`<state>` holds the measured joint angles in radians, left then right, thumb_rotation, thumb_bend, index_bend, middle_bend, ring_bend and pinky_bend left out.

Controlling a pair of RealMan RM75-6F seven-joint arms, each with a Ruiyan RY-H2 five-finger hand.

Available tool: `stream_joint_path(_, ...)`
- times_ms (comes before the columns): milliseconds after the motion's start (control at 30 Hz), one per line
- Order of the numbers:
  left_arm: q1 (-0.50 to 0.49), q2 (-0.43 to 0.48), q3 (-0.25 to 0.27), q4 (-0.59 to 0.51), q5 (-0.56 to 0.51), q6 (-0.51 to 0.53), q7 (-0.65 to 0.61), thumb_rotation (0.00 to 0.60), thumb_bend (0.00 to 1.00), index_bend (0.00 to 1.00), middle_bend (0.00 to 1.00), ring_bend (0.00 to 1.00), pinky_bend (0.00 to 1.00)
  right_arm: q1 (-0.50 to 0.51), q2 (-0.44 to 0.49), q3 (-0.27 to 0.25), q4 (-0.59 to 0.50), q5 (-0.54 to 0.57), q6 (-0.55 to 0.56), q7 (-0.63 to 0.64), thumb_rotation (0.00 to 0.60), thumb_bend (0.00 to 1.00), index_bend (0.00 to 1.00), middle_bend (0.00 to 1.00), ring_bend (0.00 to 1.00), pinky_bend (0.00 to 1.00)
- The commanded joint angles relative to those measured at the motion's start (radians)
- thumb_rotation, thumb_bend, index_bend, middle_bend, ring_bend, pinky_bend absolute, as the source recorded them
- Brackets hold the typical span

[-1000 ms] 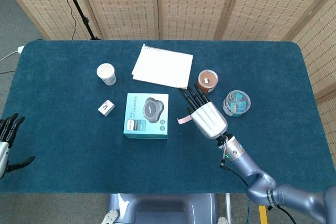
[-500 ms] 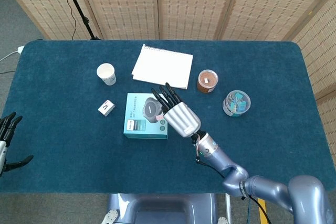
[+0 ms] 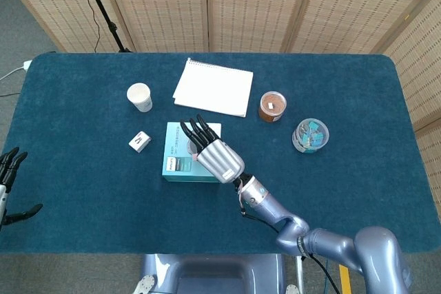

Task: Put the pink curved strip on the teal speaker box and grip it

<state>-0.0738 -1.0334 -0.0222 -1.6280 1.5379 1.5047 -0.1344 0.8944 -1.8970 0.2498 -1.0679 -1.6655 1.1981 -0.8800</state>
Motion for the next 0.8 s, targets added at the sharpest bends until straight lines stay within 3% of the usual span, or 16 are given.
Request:
stream_joint_path(33, 0.0, 0.001, 0.0, -0.001, 0.0, -0.001, -0.001, 0.6, 0.0, 0.0, 0.0, 0.0, 0.0, 0.005, -0.006, -0.009, 0.01, -0.009, 0.008, 0.002, 0.6, 0.56, 0.66, 0.0, 0.0, 0.0)
stream_joint_path(467, 0.001, 0.005, 0.002, -0.003, -0.002, -0.004, -0.006, 0.6, 0.0, 0.0, 0.0, 0.0, 0.0, 0.018, -0.048, -0.042, 0.073, -0.031, 0.045, 0.009, 0.6, 0.56, 0.65, 0.0, 0.0, 0.0)
stream_joint_path(800, 0.003, 0.01, 0.003, -0.001, 0.001, -0.001, -0.021, 0.6, 0.0, 0.0, 0.0, 0.0, 0.0, 0.014, -0.04, -0.04, 0.041, -0.002, 0.03, -0.025, 0.6, 0.56, 0.35, 0.0, 0.0, 0.0)
